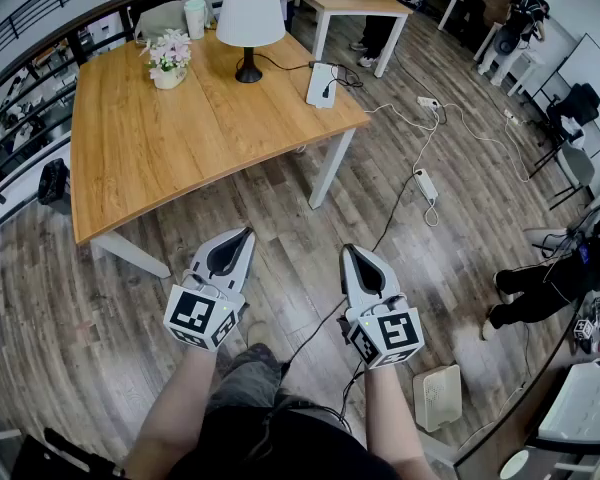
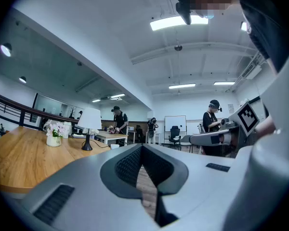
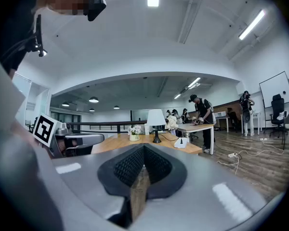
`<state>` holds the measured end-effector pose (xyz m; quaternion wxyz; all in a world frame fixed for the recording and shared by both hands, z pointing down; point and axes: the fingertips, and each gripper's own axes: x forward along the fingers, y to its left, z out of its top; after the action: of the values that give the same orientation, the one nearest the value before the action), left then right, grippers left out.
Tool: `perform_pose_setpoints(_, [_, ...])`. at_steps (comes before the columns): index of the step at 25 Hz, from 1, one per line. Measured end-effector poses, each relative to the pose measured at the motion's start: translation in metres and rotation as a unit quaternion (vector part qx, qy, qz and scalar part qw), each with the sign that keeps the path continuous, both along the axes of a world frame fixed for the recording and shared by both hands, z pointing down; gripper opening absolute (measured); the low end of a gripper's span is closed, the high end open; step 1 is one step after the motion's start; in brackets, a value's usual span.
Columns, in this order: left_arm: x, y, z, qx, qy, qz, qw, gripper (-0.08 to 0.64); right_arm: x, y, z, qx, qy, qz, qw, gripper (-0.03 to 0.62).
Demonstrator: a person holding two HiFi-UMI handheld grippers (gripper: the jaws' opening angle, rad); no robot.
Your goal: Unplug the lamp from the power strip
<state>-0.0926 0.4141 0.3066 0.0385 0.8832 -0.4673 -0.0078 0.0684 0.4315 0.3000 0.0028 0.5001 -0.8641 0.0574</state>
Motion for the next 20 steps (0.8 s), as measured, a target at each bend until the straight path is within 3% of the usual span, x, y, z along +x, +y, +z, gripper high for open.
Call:
perform_pose_setpoints(11, [-0.021, -0.086, 0.005, -0.001, 0.004, 0.028, 0.9996, -0.003, -0.016, -0.080, 0.007, -0.005, 0.004, 0.033, 0.999, 0.008])
perform_pose_setpoints(20, [-0.026, -0.116, 0.005, 0.006, 0.007, 0.036, 0.9993, -0.003, -0.020, -0.107, 0.003, 0.001, -0.011, 0.045, 0.999, 0.008])
